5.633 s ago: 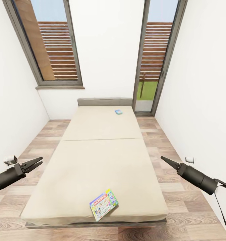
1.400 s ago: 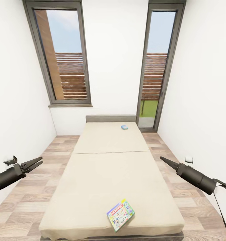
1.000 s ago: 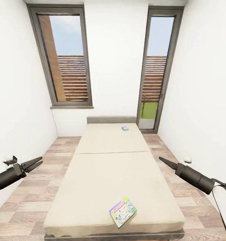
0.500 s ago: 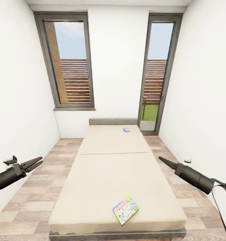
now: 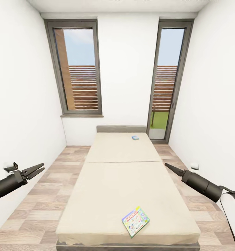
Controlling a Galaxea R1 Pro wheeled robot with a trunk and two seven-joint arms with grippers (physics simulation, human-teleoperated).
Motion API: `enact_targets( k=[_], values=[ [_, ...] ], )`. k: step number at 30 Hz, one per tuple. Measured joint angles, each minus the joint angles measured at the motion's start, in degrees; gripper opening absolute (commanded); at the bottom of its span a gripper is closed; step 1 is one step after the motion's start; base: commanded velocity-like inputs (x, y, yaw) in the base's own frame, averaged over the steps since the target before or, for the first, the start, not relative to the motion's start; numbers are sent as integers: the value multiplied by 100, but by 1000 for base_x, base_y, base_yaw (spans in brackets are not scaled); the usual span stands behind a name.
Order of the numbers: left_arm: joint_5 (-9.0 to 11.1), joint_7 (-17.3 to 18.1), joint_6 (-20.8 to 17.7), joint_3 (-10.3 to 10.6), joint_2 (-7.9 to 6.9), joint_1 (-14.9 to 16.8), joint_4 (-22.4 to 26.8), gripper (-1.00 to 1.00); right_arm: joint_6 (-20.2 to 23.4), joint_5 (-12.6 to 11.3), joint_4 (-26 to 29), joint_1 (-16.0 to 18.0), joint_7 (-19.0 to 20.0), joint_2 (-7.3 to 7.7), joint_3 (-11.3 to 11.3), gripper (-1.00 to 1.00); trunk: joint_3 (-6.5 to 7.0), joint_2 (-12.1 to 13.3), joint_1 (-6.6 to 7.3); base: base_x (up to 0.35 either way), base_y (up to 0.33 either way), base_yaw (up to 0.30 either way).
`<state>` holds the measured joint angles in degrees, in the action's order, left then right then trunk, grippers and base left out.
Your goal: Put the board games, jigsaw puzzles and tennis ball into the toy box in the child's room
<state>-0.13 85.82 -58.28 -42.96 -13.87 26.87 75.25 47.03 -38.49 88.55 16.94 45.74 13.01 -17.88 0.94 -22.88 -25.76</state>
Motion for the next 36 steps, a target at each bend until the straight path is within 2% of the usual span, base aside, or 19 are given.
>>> enact_targets(
  k=[24,36],
  values=[
    [0,0,0,-1,-1,0,-1,100,3,5,-7,0,-6,0,0,100,154,0,0,-2,43,-8],
    [0,0,0,1,-1,0,0,100,-5,3,-12,0,-95,0,0,100,169,1,0,-125,21,-1]
  ],
)
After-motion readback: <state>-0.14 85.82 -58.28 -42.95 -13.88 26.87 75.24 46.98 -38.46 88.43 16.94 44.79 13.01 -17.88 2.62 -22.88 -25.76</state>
